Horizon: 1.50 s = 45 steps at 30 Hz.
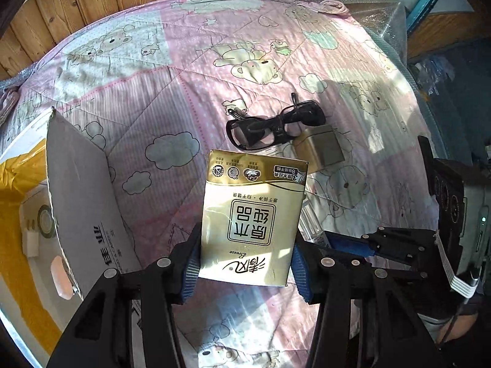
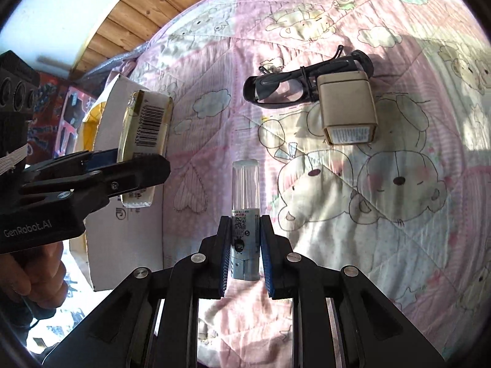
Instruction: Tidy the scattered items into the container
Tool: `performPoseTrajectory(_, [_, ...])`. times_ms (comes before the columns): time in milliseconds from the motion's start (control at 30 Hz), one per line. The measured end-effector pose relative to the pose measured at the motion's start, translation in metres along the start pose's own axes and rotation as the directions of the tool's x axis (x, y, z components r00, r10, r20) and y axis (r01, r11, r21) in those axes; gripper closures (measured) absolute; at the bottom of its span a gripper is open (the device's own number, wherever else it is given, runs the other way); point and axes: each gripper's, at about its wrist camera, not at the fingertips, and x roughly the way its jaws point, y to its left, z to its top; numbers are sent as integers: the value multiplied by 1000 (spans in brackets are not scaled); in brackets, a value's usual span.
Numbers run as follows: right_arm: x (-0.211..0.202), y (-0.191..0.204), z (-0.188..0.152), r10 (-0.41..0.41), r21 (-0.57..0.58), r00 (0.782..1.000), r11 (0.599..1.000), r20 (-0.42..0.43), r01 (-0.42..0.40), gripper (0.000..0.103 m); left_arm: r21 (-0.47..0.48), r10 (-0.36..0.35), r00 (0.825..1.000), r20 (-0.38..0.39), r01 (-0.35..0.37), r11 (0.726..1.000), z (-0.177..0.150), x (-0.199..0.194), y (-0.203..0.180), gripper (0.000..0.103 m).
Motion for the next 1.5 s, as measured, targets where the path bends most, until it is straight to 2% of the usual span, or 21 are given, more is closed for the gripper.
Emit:
performPoseTrajectory(233, [-38,16,-24,-18,23,998,1000,68,16,84,40,-39,998,58,37,999,-22,-25,-23,51])
performPoseTrajectory(400, [-63,38,-41,-47,-34,994,998,100,51,84,76,-46,990,133,36,996,-38,-58,-39,51])
performPoseTrajectory(733, [-88,88,-64,-54,-175,989,981,141,79,84,21,-94,977,194,92,996,-83,-98,-40,51])
performPoseTrajectory(967, [-88,125,-74,-23,-260,988,964,152,62,84,-15,-62,965,254,68,998,-112,-120,-31,51])
performPoseTrajectory(1133, [-85,148,-79,11,-314,988,948,154,38,84,-71,-23,956,292,45,996,-131,-136,-17,51])
performPoseTrajectory(1267, [-74,163,-79,20,-355,994,935,112,21,84,-133,-5,950,312,48,990,-148,-141,-1,51])
performPoseTrajectory(1500, [-58,204,-71,39,-463,998,886,58,-7,84,-293,56,934,352,54,955,-182,-155,48,51])
